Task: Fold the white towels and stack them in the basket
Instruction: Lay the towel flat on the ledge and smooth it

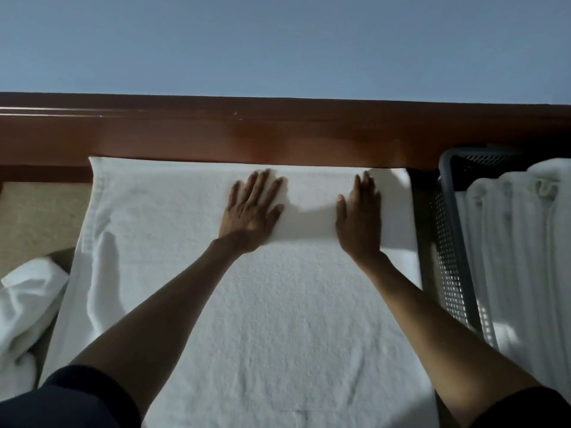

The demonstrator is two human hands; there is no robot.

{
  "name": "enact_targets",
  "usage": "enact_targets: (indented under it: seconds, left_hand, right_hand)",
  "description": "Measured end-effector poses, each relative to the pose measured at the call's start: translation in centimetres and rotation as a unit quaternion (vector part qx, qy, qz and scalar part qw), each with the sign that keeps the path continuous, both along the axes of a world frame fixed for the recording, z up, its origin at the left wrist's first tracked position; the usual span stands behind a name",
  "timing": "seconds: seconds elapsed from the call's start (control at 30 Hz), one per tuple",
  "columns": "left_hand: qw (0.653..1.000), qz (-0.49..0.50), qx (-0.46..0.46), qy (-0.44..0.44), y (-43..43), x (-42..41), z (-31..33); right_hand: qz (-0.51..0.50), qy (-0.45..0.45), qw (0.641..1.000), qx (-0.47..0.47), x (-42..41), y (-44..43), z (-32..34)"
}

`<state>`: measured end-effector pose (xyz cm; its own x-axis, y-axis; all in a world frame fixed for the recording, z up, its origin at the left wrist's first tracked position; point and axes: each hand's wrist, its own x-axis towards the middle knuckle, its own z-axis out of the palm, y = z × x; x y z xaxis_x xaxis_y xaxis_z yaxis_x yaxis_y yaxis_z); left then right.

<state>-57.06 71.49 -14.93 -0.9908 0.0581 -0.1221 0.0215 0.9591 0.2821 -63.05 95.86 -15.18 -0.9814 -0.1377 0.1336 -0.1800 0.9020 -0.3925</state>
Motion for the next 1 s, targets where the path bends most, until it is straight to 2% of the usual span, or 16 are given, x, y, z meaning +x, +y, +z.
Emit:
enact_targets:
  seconds: [0.1,0.2,0.3,0.57,0.7,0.8,0.93,1.0]
  left_hand:
    - [0.999,0.03,0.034,0.003,-1.0,2.9,0.2]
    - [0.999,0.049,0.006,0.002,-3.6,7.4,0.2]
    - [0.998,0.056,-0.005,-0.013,-8.9,9.0,0.1]
    - [0.986,0.165,-0.021,-0.004,-25.7,9.3,0.5]
    - [0.989,0.146,-0.015,-0.004,-26.9,9.1,0.4]
    - [0.985,0.163,0.053,-0.016,-26.9,9.9,1.5]
    - [0.962,0.22,0.126,0.102,-25.8,16.5,4.0]
    - [0.947,0.264,0.142,0.116,-25.1,21.2,4.8]
  right_hand:
    - [0.057,0.014,0.996,-0.067,2.8,-5.9,0.0]
    - [0.106,0.013,0.991,-0.082,4.9,-11.5,-0.5]
    - [0.109,0.014,0.992,-0.057,6.3,-14.7,-1.3]
    - [0.081,-0.006,0.996,0.044,6.4,-15.5,-1.0]
    - [0.055,-0.027,0.995,0.081,7.2,-16.0,-1.1]
    - [0.024,-0.046,0.994,0.093,8.6,-16.8,-0.9]
    - [-0.036,-0.071,0.995,0.066,13.5,-18.4,-0.8]
    - [-0.042,-0.063,0.995,0.059,16.9,-19.1,-1.0]
